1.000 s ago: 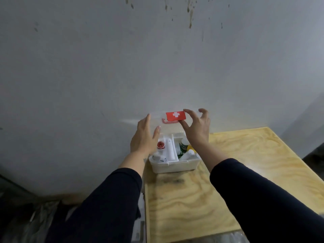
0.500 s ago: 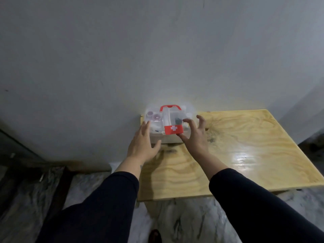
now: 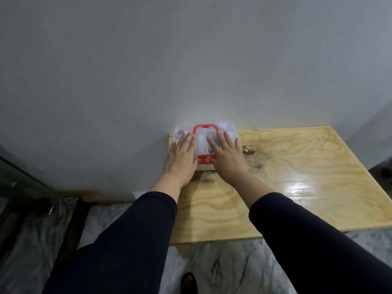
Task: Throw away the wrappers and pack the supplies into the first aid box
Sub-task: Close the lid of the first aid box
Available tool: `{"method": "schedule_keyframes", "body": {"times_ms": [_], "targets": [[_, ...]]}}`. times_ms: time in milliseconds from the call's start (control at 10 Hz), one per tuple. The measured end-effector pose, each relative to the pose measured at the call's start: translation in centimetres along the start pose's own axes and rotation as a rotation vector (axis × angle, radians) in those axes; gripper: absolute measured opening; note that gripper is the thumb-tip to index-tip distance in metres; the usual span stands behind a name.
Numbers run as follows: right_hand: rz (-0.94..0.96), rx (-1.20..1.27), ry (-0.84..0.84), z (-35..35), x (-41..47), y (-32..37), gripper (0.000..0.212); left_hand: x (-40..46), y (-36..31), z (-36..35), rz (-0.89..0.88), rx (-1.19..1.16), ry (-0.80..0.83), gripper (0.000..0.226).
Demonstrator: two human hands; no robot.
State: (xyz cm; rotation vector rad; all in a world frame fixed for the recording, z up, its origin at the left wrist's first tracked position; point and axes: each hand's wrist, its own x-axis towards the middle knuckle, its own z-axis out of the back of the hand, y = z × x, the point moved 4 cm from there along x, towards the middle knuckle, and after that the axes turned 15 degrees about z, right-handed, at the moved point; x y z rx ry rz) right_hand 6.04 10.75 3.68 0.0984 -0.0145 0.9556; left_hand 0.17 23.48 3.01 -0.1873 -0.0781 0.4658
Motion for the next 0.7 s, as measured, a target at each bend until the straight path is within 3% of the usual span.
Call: {"method": "schedule_keyframes", "body": {"times_ms": [200,500,700], "targets": [[0.001,-0.025,0.014,-0.6,2.9,-1.8,0.061,3.3,0.1,-1.4,0.008,0.129,-0.044,0.063],[0.001,-0.063,0.015,-0.8,4.7,-2.7,0.064,5.1,0.4,-1.8,0.036,0.107,-0.041,0.064],[0.016,0.268,0.03,4.7,4.7,-2.9,0.058,5.1,0.7,-0.1,-0.013,0.035,0.045,0.067]]}}
